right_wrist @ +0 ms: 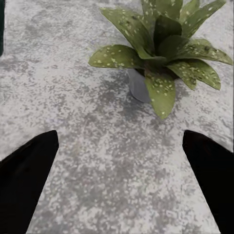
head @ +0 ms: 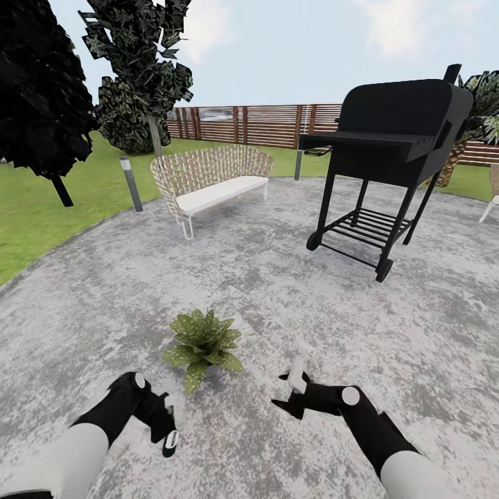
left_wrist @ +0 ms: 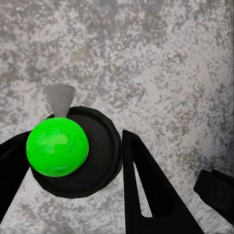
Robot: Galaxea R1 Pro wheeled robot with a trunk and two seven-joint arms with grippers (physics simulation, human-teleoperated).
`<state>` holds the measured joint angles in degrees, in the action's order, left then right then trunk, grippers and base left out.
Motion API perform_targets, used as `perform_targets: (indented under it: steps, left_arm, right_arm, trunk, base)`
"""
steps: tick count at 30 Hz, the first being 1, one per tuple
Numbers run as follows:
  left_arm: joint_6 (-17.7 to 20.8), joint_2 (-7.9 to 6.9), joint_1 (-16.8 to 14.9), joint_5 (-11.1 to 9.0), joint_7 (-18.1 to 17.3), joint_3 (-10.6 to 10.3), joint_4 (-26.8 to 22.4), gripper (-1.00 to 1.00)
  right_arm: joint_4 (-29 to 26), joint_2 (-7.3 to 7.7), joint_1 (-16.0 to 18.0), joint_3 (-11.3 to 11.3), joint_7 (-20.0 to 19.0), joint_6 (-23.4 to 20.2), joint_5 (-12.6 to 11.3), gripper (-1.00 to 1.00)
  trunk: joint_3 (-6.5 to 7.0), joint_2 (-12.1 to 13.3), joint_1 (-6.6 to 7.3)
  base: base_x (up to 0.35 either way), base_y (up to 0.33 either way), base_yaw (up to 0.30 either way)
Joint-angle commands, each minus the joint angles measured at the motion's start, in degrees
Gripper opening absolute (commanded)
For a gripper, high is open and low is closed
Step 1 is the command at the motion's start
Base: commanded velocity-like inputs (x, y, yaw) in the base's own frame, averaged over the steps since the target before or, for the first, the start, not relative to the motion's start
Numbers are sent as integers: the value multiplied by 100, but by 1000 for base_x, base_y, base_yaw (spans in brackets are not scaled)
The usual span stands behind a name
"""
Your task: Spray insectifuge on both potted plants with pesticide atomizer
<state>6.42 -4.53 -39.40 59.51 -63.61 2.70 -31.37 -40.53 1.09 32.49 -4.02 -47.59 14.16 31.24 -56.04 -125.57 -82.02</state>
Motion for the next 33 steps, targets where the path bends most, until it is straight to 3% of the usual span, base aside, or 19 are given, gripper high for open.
perform_targets:
  steps: [1,5,8,15,28,33]
  left_arm:
    - [65,44,-8,22,-38,-41,-9,-100]
    - [70,216,-12,85,-38,-141,-9,-100]
    - [70,323,-14,228,-38,-148,-9,-100]
    - [68,613,-15,318,-22,-154,-17,-100]
    - [22,873,-202,246,13,-143,-62,-100]
    - [-10,908,-198,237,30,-130,-58,-100]
  right_arm:
    - [-7,-9,7,-124,2,34,46,-100]
    - [-7,-232,14,-536,-4,36,52,-100]
    - [-20,-324,19,-685,-5,35,47,-100]
    - [-15,-468,88,-722,-5,34,30,-100]
    - [-10,-561,91,-735,-5,34,22,-100]
    - [-4,-693,91,-741,-5,36,22,-100]
  trunk:
    - [-5,-2,1]
    - [-5,-2,1]
    - [-5,-2,1]
    - [-5,-2,1]
    - [-5,-2,1]
    - [-5,-2,1]
  base:
    - [0,0,0]
    - [0,0,0]
    - [0,0,0]
    - [0,0,0]
    - [0,0,0]
    - [0,0,0]
